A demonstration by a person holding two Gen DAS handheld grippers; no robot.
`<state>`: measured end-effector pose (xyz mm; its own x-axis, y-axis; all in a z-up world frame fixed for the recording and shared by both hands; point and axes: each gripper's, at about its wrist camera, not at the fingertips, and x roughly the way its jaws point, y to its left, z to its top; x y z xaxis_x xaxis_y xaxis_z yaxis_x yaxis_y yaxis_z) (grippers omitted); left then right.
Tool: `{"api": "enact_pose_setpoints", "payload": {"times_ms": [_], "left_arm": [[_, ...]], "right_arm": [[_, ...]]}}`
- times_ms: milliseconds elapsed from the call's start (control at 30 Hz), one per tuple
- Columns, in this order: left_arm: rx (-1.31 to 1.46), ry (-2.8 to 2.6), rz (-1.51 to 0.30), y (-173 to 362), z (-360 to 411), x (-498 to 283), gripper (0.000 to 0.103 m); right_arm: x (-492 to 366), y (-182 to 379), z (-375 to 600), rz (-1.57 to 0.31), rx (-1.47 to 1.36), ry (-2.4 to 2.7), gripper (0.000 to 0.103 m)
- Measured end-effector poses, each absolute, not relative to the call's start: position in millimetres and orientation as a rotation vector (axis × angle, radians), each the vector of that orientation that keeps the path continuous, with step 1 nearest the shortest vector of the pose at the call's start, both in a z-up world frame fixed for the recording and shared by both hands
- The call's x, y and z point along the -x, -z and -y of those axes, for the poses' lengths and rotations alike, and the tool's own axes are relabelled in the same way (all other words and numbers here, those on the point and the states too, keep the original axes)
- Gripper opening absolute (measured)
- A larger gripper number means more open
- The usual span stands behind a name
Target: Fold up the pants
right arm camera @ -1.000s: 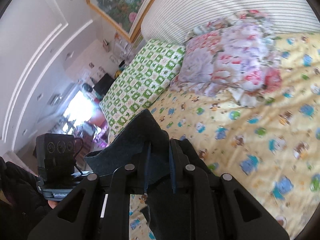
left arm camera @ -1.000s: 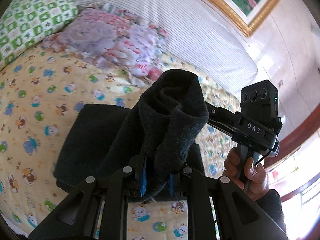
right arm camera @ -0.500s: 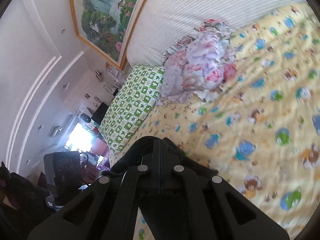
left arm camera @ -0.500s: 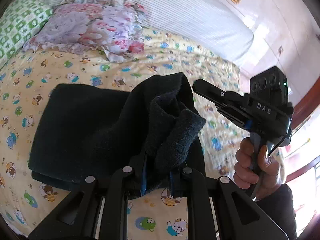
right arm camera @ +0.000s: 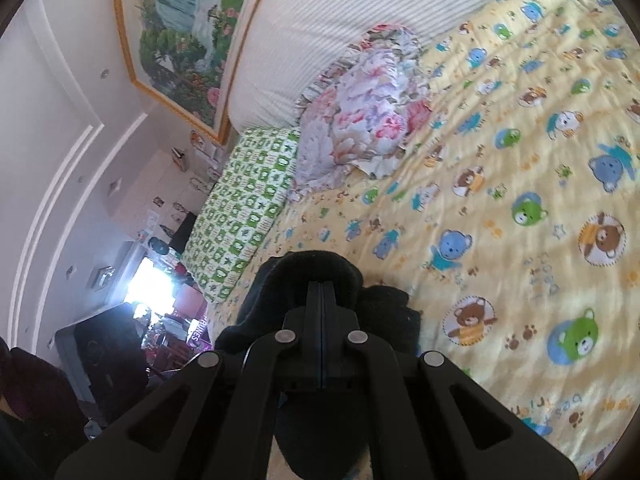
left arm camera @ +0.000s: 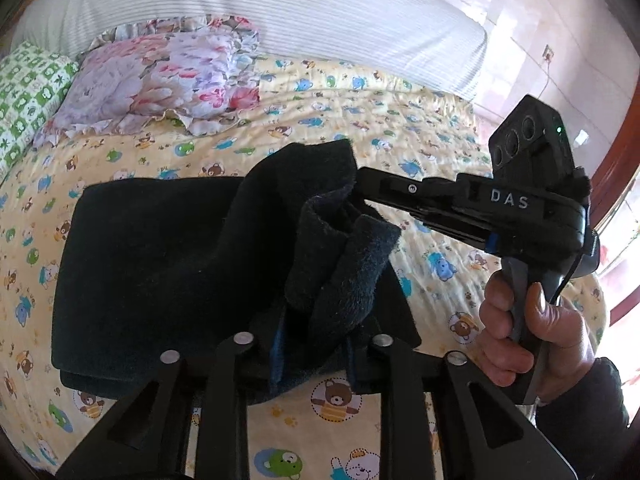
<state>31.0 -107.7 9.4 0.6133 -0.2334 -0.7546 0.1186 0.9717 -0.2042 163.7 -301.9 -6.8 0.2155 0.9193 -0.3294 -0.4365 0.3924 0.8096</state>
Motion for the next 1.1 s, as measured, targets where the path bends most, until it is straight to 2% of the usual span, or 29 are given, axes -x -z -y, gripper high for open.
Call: {"api": "enact_pose_setpoints", "payload": {"times_ms": [133, 333, 400, 433, 467, 500, 533, 867, 900, 967, 1100], "left_arm": [[0.194, 0.277, -0.9, -14, 97, -27, 0.048], [0.23, 0.364, -0.901, -25, 87, -8, 0.054], [0.233, 0.359, -0.89, -29, 80, -3, 0.058], [0.24, 0.355, -0.885, -31, 75, -1, 0.058], [0.25, 0.356, -0.881, -32, 70, 1, 0.058], [0.258, 0.352, -0.88, -34, 65, 2, 0.058], [0.267, 0.344, -0.879, -35, 58, 3, 0.058], [0.33, 0.247, -0.871, -37, -2, 10, 0.059], [0.335, 0.231, -0.872, -36, -8, 10, 0.059], [0.349, 0.208, -0.877, -34, -18, 9, 0.059], [0.374, 0.173, -0.896, -28, -37, 2, 0.061]], "right_arm": [[-159, 2, 308, -0.913, -0.647, -0.986, 0.001], [-141, -15, 319, -0.891, -0.617, -0.857, 0.002], [-134, -23, 317, -0.89, -0.587, -0.825, 0.009], [-130, -26, 314, -0.892, -0.577, -0.816, 0.026], [-127, -28, 312, -0.895, -0.568, -0.808, 0.052], [-123, -31, 308, -0.895, -0.556, -0.801, 0.064], [-118, -35, 305, -0.883, -0.544, -0.795, 0.07], [-93, -55, 274, -0.868, -0.456, -0.751, 0.072], [-91, -57, 271, -0.869, -0.446, -0.741, 0.073], [-87, -59, 266, -0.875, -0.417, -0.707, 0.083], [-82, -61, 257, -0.892, -0.374, -0.648, 0.084]]}}
